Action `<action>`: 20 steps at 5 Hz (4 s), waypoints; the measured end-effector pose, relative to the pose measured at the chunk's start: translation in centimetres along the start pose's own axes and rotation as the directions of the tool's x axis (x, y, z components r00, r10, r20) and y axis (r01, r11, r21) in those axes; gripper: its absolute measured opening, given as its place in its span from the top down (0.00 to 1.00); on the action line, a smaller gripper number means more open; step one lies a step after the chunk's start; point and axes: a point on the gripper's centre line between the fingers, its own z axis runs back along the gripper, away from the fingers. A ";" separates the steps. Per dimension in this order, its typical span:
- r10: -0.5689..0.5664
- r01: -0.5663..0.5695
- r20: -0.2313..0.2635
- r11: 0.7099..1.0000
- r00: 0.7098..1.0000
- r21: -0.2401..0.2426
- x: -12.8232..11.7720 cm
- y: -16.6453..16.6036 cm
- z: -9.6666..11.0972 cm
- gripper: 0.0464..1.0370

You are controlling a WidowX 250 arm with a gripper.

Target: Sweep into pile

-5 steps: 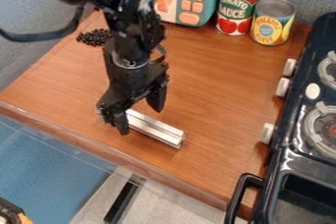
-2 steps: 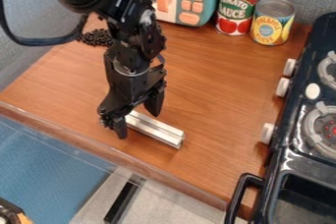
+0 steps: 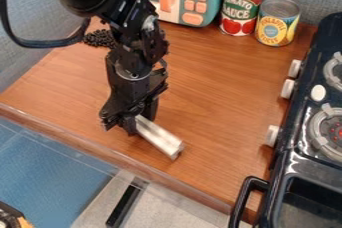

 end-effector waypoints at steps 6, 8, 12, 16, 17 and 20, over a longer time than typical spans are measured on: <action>0.413 -0.414 -0.160 0.910 0.897 0.023 0.1 -0.8 3.7 0.68; 0.528 -0.509 -0.113 0.846 0.842 0.157 -0.2 0.6 1.1 0.68; 0.515 -0.488 -0.121 0.850 0.848 0.196 -2.3 2.1 0.1 0.68; 0.583 -0.567 -0.081 0.808 0.808 0.162 0.5 -0.5 -0.6 0.68; 0.606 -0.591 -0.075 0.791 0.792 0.158 1.0 -0.8 -0.8 0.68; 0.682 -0.674 -0.061 0.731 0.729 0.110 4.4 -2.7 -1.1 0.68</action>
